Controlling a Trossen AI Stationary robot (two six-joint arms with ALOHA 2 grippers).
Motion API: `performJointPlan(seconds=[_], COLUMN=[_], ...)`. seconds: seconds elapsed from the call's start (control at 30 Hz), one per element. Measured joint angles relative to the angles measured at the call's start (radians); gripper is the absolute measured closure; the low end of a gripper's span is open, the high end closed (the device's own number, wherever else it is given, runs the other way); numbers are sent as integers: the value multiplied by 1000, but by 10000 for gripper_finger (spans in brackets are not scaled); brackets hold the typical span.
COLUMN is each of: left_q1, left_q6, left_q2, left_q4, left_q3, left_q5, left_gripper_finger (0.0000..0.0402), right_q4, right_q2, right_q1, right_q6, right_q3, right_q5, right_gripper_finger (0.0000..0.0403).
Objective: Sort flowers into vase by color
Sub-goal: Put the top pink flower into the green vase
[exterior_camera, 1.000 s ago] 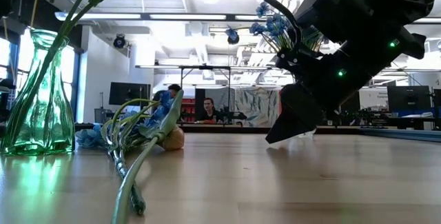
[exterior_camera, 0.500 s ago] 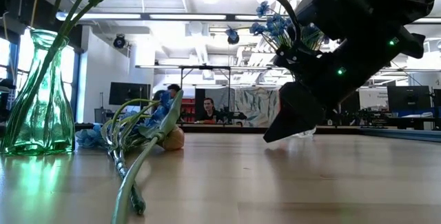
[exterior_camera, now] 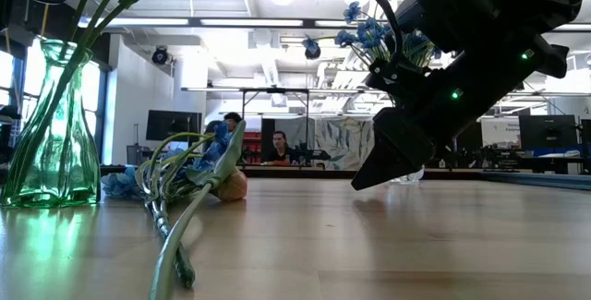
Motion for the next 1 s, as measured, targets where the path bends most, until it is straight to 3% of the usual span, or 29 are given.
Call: performJointPlan(seconds=[0.23,0.6,0.73,1.0], left_q1=[0,0,0,-11], left_q6=[-27,-139,-188,-201], left_q2=[0,0,0,0], left_q4=[-5,-38,-61,-85], left_q3=[-2,-2,-2,-2], left_q5=[-15,-163,-169,-171], left_gripper_finger=[401,401,401,367], right_q4=[3,4,4,8], right_q2=[0,0,0,0], right_q1=[0,0,0,0], right_q6=[0,0,0,0], right_q3=[0,0,0,0], right_q5=[-7,-7,-7,-7], right_gripper_finger=[144,144,144,144])
